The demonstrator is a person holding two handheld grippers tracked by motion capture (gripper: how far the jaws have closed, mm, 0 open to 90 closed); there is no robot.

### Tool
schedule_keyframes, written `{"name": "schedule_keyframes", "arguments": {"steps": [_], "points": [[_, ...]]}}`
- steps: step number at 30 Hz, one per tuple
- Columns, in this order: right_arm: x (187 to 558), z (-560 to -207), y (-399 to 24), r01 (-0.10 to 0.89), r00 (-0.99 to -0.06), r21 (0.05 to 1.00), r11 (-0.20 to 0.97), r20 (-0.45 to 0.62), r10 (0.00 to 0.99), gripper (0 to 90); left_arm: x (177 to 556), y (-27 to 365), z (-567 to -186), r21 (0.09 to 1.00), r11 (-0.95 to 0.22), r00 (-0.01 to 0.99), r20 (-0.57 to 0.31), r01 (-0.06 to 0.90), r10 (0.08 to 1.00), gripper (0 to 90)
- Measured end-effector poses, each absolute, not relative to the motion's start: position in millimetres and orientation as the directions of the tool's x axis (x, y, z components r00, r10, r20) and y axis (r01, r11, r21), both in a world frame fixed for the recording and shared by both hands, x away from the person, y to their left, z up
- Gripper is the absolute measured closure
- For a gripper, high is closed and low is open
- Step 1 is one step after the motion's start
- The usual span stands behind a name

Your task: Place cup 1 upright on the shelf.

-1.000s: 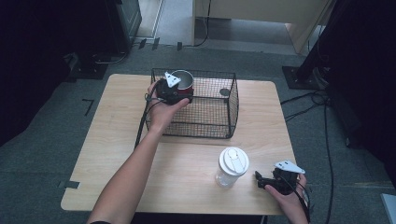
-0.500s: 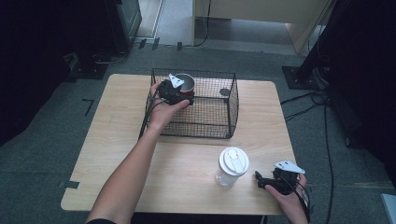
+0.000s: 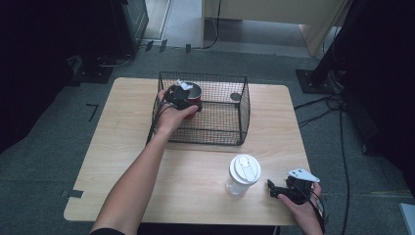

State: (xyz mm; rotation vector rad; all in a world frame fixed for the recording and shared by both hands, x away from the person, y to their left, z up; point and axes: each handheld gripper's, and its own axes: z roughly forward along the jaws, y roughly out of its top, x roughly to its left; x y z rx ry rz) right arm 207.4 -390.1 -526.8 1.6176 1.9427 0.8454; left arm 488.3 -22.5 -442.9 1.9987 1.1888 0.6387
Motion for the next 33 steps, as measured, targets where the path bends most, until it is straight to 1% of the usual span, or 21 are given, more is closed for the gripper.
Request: {"name": "schedule_keyframes", "arguments": {"steps": [7, 9, 18, 20, 22, 24, 25, 33], "points": [[207, -527, -390, 0.690, -0.193, 0.715, 0.114, 0.030, 0.981, 0.6, 487, -24, -443, 0.781, -0.313, 0.440, 0.054, 0.541, 0.897, 7.2], [207, -527, -390, 0.690, -0.193, 0.715, 0.114, 0.030, 0.981, 0.6, 486, -24, -443, 0.776, -0.297, 0.420, 0.046, 0.556, 0.906, 7.1], [207, -527, -390, 0.690, -0.194, 0.714, 0.116, 0.028, 0.981, 0.5, 483, -29, -445, 0.785, -0.240, 0.340, 0.040, 0.571, 0.940, 6.8], [207, -527, -390, 0.690, -0.193, 0.714, 0.115, 0.029, 0.981, 0.5, 482, -30, -446, 0.789, -0.233, 0.313, 0.054, 0.569, 0.948, 6.8], [207, -527, -390, 0.690, -0.194, 0.714, 0.115, 0.029, 0.981, 0.5, 481, -33, -446, 0.785, -0.243, 0.274, 0.098, 0.569, 0.957, 5.3], [207, -527, -390, 0.690, -0.194, 0.714, 0.116, 0.028, 0.981, 0.5, 480, -35, -447, 0.787, -0.250, 0.263, 0.116, 0.564, 0.958, 2.5], [207, -527, -390, 0.690, -0.193, 0.714, 0.115, 0.029, 0.981, 0.5, 480, -35, -447, 0.788, -0.255, 0.268, 0.119, 0.561, 0.956, 0.0], [207, -527, -390, 0.691, -0.193, 0.714, 0.116, 0.028, 0.981, 0.5, 478, -34, -446, 0.794, -0.251, 0.257, 0.123, 0.554, 0.958, 0.0]]}}
